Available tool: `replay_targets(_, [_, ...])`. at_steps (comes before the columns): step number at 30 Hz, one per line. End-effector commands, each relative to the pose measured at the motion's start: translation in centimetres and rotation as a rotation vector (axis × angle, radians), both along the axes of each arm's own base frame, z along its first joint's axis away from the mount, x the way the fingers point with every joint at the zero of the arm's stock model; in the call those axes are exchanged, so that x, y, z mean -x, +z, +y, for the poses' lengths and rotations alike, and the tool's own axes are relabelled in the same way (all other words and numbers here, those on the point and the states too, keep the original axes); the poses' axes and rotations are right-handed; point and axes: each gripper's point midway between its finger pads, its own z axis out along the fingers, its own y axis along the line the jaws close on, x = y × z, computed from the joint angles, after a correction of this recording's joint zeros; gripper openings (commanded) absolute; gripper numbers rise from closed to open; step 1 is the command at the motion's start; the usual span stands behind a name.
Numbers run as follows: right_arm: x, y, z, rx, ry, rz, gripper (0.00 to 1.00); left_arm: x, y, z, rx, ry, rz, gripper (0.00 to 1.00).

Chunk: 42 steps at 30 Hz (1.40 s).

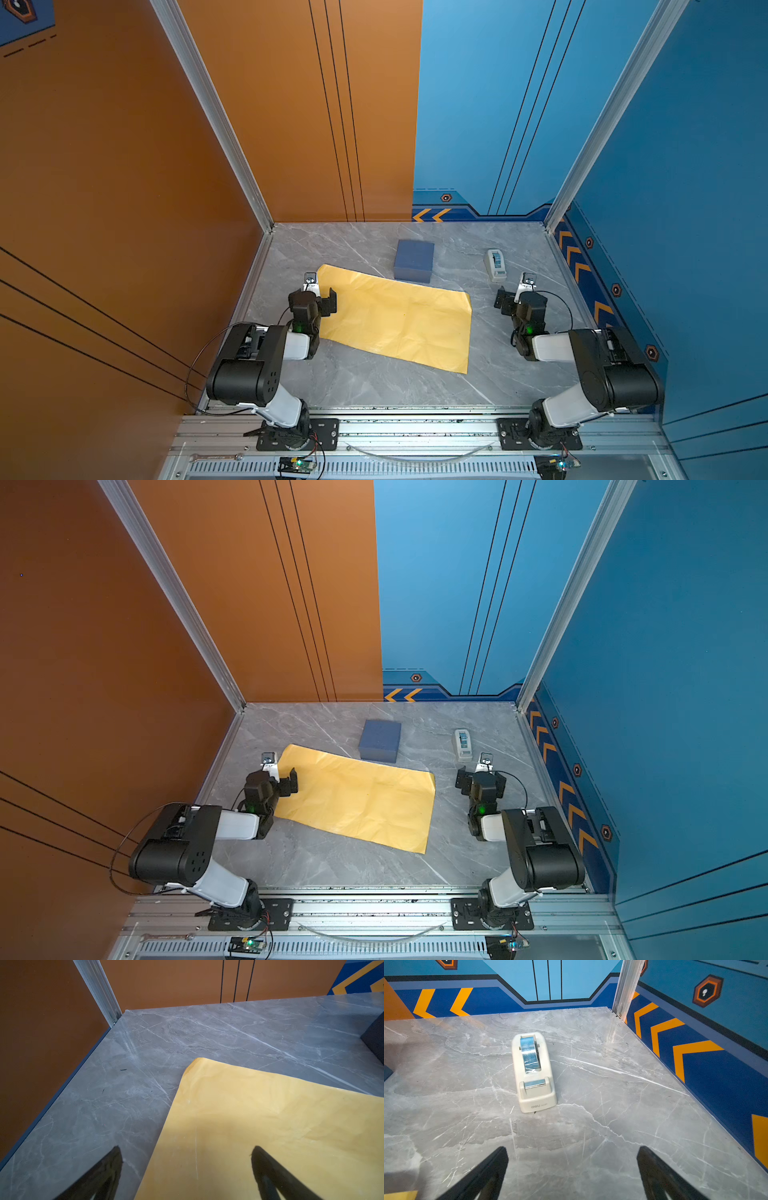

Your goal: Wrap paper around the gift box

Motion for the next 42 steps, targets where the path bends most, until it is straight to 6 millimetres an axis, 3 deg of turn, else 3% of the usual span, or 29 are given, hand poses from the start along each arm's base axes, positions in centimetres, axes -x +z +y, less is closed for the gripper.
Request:
replay_targets(1, [-0.5, 1.2, -0.5, 0.006, -0.027, -0.041, 1.00, -0.5, 1.0, 0.0, 0.015, -0.004, -0.032, 0.98])
replay_targets(31, [-0.6, 1.3, -0.6, -0.013, -0.013, -0.045, 1.00, -0.5, 1.0, -0.2, 0.016, -0.014, -0.032, 0.98])
replay_targets(35, [-1.0, 3.2, 0.5, 0.017, 0.022, 0.035, 1.00, -0.7, 2.3, -1.0, -0.016, -0.038, -0.013, 0.98])
replay_targets(37, [-0.8, 5.3, 1.4, -0.014, 0.025, 0.109, 1.00, -0.8, 3.3, -1.5, -0.031, -0.052, 0.019, 0.98])
replay_targets(41, [0.4, 8.6, 5.1, -0.040, 0.089, 0.229, 1.00, -1.4, 5.2, -3.2, -0.055, -0.074, 0.099, 0.98])
replay_targets(42, [1.0, 9.0, 6.8, -0.056, 0.118, 0.253, 1.00, -1.7, 5.5, -3.6, -0.024, -0.073, 0.131, 0.99])
